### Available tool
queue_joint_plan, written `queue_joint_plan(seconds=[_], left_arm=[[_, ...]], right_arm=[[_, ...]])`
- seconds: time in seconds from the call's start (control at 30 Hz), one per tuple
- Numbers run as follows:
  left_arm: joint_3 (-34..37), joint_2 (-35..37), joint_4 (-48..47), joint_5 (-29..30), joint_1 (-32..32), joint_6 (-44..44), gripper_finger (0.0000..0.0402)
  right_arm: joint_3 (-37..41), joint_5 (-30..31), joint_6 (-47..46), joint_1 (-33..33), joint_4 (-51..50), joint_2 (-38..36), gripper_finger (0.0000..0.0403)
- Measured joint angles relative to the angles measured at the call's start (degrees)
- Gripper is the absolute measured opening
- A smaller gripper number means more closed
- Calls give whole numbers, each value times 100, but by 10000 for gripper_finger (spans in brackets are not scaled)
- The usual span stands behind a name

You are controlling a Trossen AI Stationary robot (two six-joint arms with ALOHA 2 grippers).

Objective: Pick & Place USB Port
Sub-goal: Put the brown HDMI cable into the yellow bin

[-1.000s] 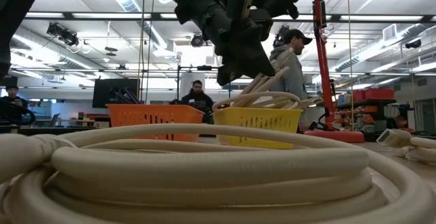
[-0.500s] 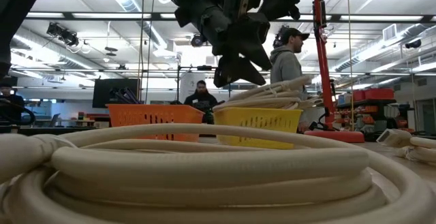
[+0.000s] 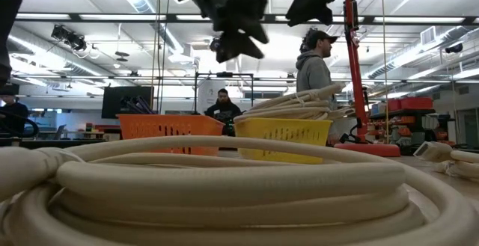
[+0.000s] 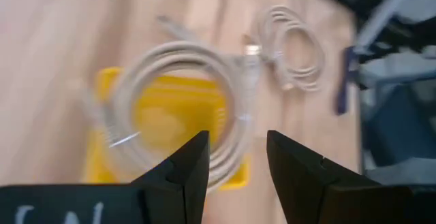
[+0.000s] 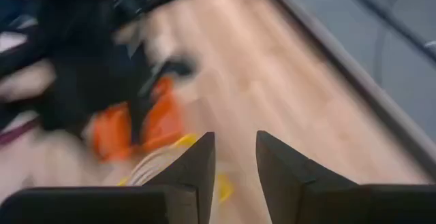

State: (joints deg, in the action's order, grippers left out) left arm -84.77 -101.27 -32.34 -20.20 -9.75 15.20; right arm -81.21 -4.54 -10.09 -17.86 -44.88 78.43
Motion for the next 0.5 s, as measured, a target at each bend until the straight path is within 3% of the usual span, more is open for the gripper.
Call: queue_joint_plan(seconds=[0.13,0.37,0.5], left_arm=[[2,349,-732,481,-49,-198,151],[0,735,-1544,755,119,-265,151],[2,881,-1781,893,287,-270,151]], right_arm=[[0,109,-196,617,-241,-3,110],[17,651,-821,1774,-378,-12,110],[398,861,-1422,2362,-430,-22,110]])
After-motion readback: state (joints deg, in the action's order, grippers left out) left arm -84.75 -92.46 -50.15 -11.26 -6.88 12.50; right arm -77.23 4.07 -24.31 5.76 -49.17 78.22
